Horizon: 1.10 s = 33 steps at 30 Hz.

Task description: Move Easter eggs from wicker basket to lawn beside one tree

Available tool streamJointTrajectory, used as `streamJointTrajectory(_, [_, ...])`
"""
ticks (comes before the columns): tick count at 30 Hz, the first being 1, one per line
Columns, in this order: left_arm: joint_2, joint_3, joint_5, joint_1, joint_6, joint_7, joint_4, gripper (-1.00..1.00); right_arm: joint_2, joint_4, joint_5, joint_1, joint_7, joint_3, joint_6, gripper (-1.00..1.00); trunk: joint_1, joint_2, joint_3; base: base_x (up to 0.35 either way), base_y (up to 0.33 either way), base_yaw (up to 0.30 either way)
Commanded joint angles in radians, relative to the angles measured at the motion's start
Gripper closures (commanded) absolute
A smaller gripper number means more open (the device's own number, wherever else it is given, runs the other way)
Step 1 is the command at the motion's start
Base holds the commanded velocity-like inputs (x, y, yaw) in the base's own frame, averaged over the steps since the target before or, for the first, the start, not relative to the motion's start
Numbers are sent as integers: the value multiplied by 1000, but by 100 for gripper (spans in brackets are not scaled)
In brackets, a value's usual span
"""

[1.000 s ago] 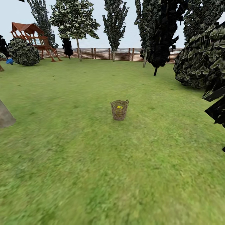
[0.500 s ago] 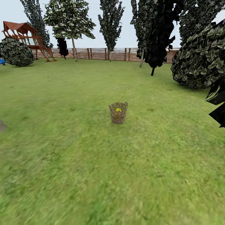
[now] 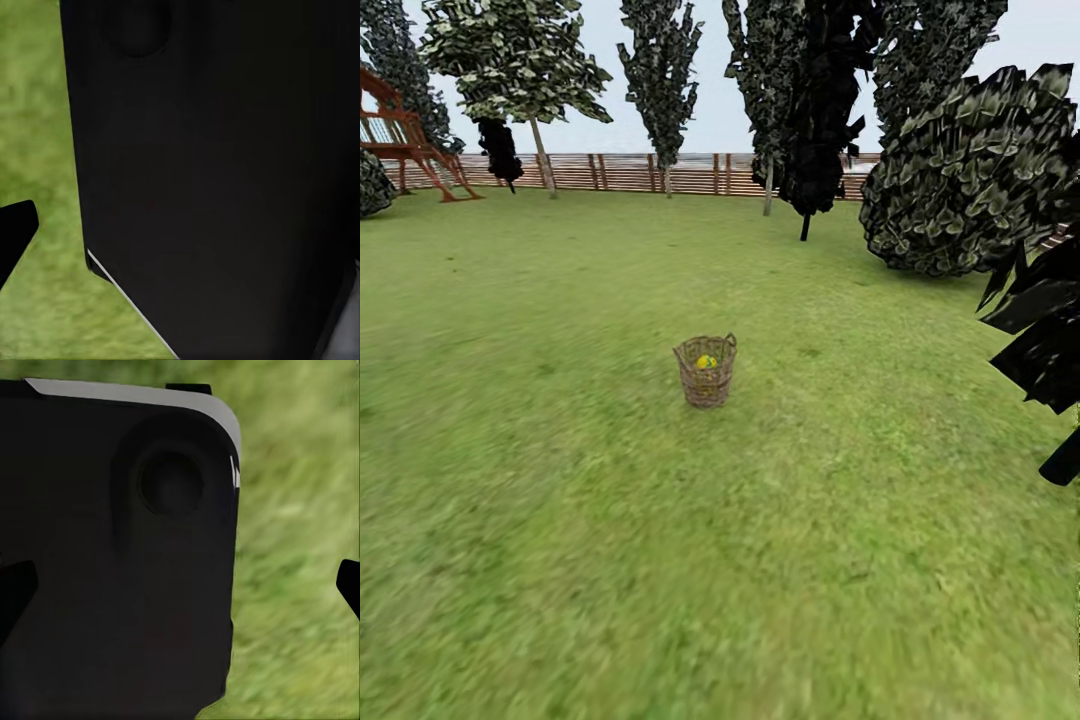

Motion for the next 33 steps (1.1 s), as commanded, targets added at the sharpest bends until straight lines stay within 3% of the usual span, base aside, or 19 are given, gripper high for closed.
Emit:
streamJointTrajectory(1, [0,0,2,1,-1,-1,-2,-100,-2,1,0,-1,1,0,-4,-100,1,0,-1,326,110,-97])
streamJointTrajectory(33, [0,1,2,1,-1,-1,-2,-100,-5,1,0,-1,1,-1,-3,-100,1,0,-1,326,105,-5])
